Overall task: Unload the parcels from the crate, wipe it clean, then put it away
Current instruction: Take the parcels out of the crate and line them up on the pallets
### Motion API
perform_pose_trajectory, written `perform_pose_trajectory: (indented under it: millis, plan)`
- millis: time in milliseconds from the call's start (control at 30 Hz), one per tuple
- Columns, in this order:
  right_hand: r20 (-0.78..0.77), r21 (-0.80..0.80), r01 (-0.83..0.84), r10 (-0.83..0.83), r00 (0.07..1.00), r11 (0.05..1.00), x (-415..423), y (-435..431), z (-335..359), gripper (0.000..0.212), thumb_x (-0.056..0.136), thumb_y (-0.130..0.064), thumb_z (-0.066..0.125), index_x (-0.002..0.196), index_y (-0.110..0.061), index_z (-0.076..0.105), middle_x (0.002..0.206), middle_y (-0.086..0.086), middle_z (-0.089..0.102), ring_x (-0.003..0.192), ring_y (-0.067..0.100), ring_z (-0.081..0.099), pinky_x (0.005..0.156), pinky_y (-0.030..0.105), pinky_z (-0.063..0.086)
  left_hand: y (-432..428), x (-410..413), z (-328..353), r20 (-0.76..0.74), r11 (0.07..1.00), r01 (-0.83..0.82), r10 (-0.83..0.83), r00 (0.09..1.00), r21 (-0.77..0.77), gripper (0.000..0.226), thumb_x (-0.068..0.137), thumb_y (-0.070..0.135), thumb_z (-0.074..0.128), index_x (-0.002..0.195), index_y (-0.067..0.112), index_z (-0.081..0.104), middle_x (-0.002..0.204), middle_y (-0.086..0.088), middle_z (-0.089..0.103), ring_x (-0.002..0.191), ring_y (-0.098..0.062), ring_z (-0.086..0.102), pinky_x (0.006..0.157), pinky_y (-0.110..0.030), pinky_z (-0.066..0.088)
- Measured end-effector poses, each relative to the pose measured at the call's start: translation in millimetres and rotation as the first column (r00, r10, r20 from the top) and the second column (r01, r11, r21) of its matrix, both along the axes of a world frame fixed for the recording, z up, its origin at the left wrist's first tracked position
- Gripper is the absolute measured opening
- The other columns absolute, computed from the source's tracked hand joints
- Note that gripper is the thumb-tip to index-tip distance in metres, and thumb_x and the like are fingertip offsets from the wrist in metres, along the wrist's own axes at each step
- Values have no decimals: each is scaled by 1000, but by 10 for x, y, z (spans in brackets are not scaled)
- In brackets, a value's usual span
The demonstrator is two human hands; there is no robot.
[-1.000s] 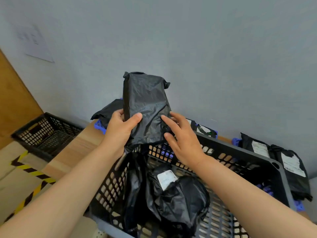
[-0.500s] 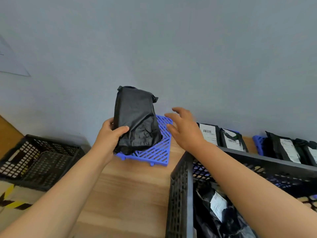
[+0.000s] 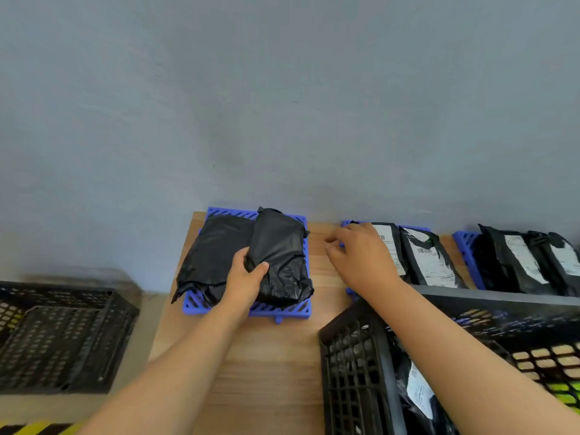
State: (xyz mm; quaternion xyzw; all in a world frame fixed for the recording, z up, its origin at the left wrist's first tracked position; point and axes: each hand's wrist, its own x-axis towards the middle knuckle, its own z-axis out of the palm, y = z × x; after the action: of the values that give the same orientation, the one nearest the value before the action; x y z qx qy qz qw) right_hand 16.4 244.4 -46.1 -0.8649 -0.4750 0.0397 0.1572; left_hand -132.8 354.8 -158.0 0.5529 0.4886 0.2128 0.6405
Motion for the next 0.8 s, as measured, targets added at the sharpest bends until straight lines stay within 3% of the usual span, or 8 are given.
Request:
perform_pose_trajectory:
  millis: [200, 300, 367, 433, 500, 567, 633, 800]
  plan:
    - [-59, -51, 47, -50, 997, 998, -4, 37, 3, 25, 91, -22, 49, 103, -14, 69, 88, 5, 58, 99, 24, 45, 80, 31, 39, 22, 156, -330, -165, 984, 130, -109, 980, 120, 52, 96, 28, 52, 143, 17, 33, 141, -9, 41, 123, -27, 47, 101, -41, 42]
    - [-78, -67, 60, -65, 995, 996, -2, 34, -10, 26, 92, -22, 48, 104, -10, 67, 93, 7, 59, 101, 24, 45, 83, 34, 42, -48, 165, -418, -368, 920, 217, -87, 926, 327, 55, 95, 29, 53, 143, 12, 33, 143, -10, 35, 124, -28, 44, 99, -38, 41]
    - [-80, -67, 65, -70, 994, 996, -1, 34, -12, 25, 91, -20, 48, 99, -6, 67, 92, 9, 60, 98, 25, 45, 83, 38, 41, -90, 98, -414, -447, 771, 297, -18, 894, 563, 60, 91, 31, 59, 142, 11, 36, 144, -10, 36, 130, -28, 39, 103, -38, 37]
    - [-79, -65, 66, -71, 994, 996, 2, 29, -15, 24, 91, -21, 49, 100, -10, 67, 93, 7, 60, 98, 24, 44, 81, 36, 41, -81, 37, -470, -521, 545, 452, -33, 853, 706, 74, 80, 44, 69, 142, 15, 40, 146, -9, 39, 137, -29, 32, 111, -43, 26]
    - [-76, -62, 57, -61, 995, 996, 15, 29, -28, 23, 91, -22, 50, 102, -13, 67, 99, 6, 61, 101, 24, 44, 81, 34, 40, -29, -11, -527, -711, 328, 686, -57, 701, 650, 91, 69, 65, 66, 144, 24, 37, 151, -7, 34, 144, -30, 17, 115, -51, 7]
    - [-70, -59, 50, -54, 996, 997, 24, 32, -42, 23, 91, -23, 51, 106, -15, 66, 105, 5, 61, 104, 23, 45, 82, 32, 39, 49, -33, -567, -874, 208, 862, -55, 483, 463, 98, 70, 77, 53, 150, 32, 19, 159, -6, 12, 146, -31, -8, 111, -59, -13]
    - [-63, -54, 43, -46, 997, 998, 27, 30, -56, 25, 91, -25, 51, 110, -17, 65, 107, 3, 61, 106, 23, 44, 83, 31, 38, 120, -45, -626, -930, 196, 916, -43, 366, 351, 95, 75, 78, 43, 150, 35, 1, 160, -5, -7, 139, -31, -26, 105, -65, -18]
    - [-41, -47, 28, -30, 999, 998, 46, 36, -87, 26, 90, -27, 52, 111, -18, 64, 106, 1, 61, 105, 21, 45, 81, 27, 36, 194, -4, -736, -919, 335, 885, -112, 379, 324, 85, 85, 63, 47, 149, 38, -3, 159, -4, -16, 141, -30, -24, 109, -69, -5]
